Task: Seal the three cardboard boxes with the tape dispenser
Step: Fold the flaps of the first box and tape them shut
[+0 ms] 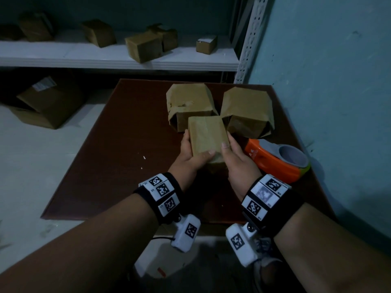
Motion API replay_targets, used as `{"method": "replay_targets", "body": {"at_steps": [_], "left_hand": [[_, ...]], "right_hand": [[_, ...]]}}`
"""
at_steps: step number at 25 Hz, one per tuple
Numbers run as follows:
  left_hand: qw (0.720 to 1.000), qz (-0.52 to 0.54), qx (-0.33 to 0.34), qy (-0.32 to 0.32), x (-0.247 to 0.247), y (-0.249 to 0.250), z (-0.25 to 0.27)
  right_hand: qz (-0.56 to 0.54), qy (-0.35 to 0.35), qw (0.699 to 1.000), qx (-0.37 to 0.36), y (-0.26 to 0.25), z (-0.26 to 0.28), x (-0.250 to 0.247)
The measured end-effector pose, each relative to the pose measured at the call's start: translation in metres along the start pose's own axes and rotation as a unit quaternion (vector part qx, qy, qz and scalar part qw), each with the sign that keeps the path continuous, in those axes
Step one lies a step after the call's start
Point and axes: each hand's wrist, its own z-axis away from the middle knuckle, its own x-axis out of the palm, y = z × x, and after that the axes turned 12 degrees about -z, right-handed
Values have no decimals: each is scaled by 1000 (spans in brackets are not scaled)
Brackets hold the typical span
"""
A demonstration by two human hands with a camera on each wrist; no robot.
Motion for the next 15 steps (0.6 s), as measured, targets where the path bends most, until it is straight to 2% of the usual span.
{"method": "replay_targets", "body": {"at_steps": [6, 10, 15], "left_hand": [[1000, -10, 9, 28, 4, 6, 2], [1000, 11, 24, -14, -1, -2, -2], [990, -116, 72, -36, -7, -8, -10]], "right_hand": [[-62, -13, 998, 19, 15, -13, 1], [-15, -12, 1000, 12, 9, -6, -1], [21, -31, 999, -1, 3, 4, -6]]}}
